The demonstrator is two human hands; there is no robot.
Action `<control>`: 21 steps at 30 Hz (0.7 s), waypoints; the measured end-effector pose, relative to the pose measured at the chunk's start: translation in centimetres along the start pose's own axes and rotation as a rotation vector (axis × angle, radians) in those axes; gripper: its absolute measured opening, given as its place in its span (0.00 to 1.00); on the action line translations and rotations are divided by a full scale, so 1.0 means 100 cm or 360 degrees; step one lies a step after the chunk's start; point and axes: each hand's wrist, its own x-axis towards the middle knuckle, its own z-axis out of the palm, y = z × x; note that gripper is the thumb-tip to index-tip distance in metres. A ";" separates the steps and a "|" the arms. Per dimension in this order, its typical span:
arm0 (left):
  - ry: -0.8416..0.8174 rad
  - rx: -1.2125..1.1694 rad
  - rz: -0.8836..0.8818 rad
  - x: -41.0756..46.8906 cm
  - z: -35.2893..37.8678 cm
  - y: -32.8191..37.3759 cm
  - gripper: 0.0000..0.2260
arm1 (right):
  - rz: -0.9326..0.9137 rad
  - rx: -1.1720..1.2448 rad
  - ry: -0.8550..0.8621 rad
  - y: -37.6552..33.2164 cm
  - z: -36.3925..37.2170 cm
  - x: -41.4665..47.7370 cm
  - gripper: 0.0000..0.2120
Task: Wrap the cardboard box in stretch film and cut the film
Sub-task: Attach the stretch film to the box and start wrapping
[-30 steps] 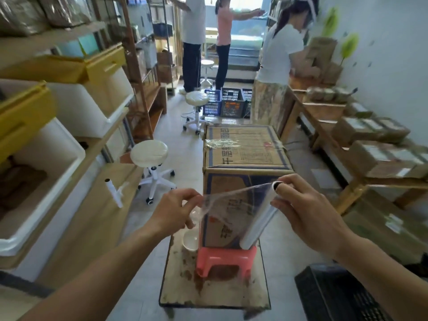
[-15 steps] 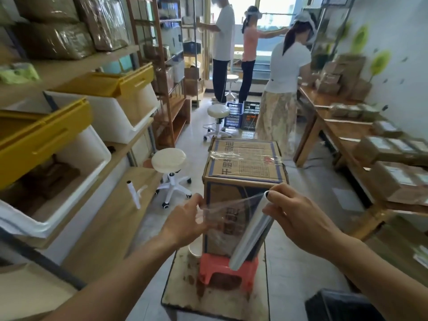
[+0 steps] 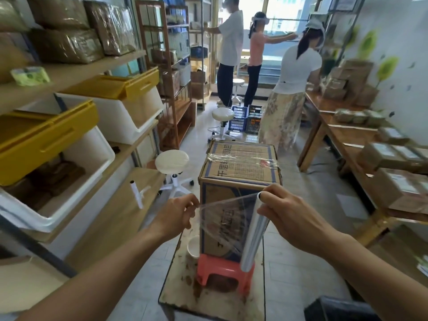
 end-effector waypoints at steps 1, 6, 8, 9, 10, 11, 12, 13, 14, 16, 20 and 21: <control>0.0005 -0.0116 -0.0104 0.004 0.000 -0.002 0.07 | -0.0003 -0.0008 0.0005 -0.001 0.000 0.002 0.11; 0.0145 -0.0511 -0.0375 0.021 -0.004 -0.012 0.07 | 0.0026 -0.0065 0.0038 -0.008 0.002 0.014 0.13; 0.0220 -0.0629 -0.0434 0.029 -0.006 -0.015 0.06 | 0.0050 -0.0080 0.0037 -0.009 0.005 0.018 0.13; 0.0250 -0.0666 -0.0448 0.033 -0.006 -0.016 0.05 | 0.0065 -0.0090 0.0030 -0.010 0.006 0.020 0.13; 0.0268 -0.0692 -0.0455 0.036 -0.005 -0.015 0.05 | 0.0081 -0.0103 0.0028 -0.011 0.007 0.021 0.13; 0.0279 -0.0729 -0.0463 0.041 -0.003 -0.014 0.05 | 0.0094 -0.0115 0.0033 -0.011 0.008 0.022 0.13; 0.0285 -0.0787 -0.0475 0.045 -0.001 -0.011 0.05 | 0.0106 -0.0123 0.0040 -0.012 0.008 0.024 0.12; 0.0283 -0.0860 -0.0489 0.049 0.003 -0.008 0.05 | 0.0119 -0.0126 0.0048 -0.013 0.008 0.024 0.11; 0.0275 -0.0937 -0.0504 0.052 0.006 -0.004 0.06 | 0.0132 -0.0130 0.0061 -0.013 0.008 0.025 0.10; 0.0272 -0.1124 -0.0577 0.057 0.012 0.006 0.06 | 0.0149 -0.0151 0.0100 -0.011 0.008 0.026 0.08; 0.0346 -0.1602 -0.0894 0.060 0.010 0.019 0.09 | 0.0214 -0.0118 0.0123 -0.005 0.010 0.027 0.07; 0.0301 -0.1664 -0.0939 0.061 0.006 0.021 0.11 | 0.0220 -0.0110 0.0132 -0.005 0.011 0.027 0.07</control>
